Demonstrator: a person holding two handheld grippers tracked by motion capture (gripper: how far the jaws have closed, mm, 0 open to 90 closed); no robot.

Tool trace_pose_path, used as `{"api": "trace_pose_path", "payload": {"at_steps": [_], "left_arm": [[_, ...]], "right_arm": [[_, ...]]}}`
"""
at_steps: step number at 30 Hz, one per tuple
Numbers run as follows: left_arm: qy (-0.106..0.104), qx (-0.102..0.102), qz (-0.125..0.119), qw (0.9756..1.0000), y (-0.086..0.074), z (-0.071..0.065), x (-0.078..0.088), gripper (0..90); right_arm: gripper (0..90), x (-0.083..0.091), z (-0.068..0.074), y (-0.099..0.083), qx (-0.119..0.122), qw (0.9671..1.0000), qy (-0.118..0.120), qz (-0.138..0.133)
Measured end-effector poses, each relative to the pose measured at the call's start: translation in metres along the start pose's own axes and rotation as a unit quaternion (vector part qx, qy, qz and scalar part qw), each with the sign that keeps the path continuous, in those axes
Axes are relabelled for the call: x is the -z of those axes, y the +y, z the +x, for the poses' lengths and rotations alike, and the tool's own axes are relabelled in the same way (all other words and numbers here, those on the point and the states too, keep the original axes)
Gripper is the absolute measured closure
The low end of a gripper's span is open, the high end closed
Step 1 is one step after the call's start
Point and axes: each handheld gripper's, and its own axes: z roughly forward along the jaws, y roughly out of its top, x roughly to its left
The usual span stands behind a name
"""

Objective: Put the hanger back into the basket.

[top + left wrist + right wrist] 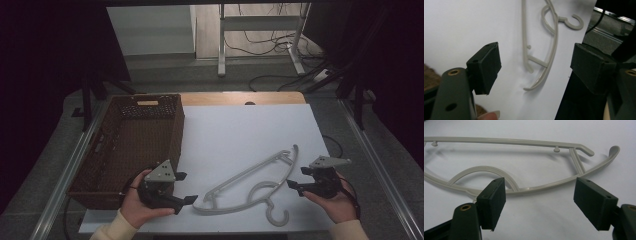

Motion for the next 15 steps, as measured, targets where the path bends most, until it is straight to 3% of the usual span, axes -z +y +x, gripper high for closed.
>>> {"api": "trace_pose_path", "payload": {"at_steps": [6,15], "left_arm": [[-0.025,-0.019,0.013,0.9994,0.01,-0.008,-0.017,25.5],[-0.036,-0.031,0.036,0.9982,0.022,-0.014,-0.041,25.8]], "right_arm": [[25.7,-0.001,0.0,0.0,0.0,1.0,0.0,0.001],[25.7,-0.002,0.001,0.0,0.001,1.0,0.001,0.002]]}}
